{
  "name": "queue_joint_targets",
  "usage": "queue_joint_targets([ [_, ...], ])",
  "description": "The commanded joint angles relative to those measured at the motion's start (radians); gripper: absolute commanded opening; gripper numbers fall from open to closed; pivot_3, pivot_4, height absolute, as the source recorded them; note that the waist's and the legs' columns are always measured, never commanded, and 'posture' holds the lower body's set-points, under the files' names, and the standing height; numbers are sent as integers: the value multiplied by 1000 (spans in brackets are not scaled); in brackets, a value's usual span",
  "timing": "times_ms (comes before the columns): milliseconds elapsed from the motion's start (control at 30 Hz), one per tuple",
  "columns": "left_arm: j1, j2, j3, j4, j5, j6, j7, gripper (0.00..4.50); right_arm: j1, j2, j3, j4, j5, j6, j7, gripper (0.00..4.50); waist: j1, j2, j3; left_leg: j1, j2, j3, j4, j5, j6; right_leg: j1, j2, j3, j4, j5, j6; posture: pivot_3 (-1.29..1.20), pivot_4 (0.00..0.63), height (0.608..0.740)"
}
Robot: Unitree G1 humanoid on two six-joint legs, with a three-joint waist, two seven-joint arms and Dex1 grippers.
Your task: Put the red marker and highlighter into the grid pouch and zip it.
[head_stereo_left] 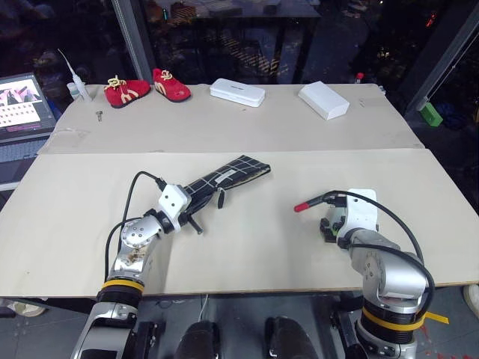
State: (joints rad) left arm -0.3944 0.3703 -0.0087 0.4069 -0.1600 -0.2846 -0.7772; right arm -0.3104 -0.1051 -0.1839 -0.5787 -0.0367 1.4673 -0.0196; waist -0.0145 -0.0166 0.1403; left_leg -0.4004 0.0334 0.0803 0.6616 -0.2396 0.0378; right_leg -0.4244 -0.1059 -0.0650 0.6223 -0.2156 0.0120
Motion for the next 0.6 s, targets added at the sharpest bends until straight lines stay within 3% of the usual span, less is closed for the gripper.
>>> queue_joint_targets([
  [33, -17, 4, 14, -7, -13, -25, -3, 0, -7, 1, -42, -29, -13, 1, -14, 2280, 0, 0, 0, 0, 0, 0, 0, 0, 0, 0, 0, 0, 0, 0, 0, 0, 150, 740],
  [100, -16, 5, 16, -2, -15, -30, -7, 0, -8, 4, -60, -29, -16, 2, -22, 1473, 0, 0, 0, 0, 0, 0, 0, 0, 0, 0, 0, 0, 0, 0, 0, 0, 150, 740],
  [167, -16, 8, 19, 5, -16, -36, -10, 0, -10, 0, -69, -27, -23, -7, -31, 1019, 0, 0, 0, 0, 0, 0, 0, 0, 0, 0, 0, 0, 0, 0, 0, 0, 150, 740],
  [433, -23, 12, 30, 36, -18, -56, -24, 0, -40, -1, -95, -22, -29, -3, -41, 1018, -1, 0, 0, 0, 0, 0, 0, 0, 0, 0, 0, 0, 0, 0, 0, 0, 150, 740],
  [533, -31, 13, 32, 52, -18, -64, -28, 0, -103, 62, -176, -12, -6, -18, -38, 1018, -1, 0, 0, 0, 0, 0, 0, 0, 0, 0, 0, 0, 0, 0, 0, 0, 150, 740],
  [600, -34, 13, 33, 60, -19, -68, -31, 0, -160, 49, -190, 15, 36, -116, 9, 1018, -2, 0, 0, 0, 0, 0, 0, 0, 0, 0, 0, 1, 0, 0, 0, 0, 150, 740],
])
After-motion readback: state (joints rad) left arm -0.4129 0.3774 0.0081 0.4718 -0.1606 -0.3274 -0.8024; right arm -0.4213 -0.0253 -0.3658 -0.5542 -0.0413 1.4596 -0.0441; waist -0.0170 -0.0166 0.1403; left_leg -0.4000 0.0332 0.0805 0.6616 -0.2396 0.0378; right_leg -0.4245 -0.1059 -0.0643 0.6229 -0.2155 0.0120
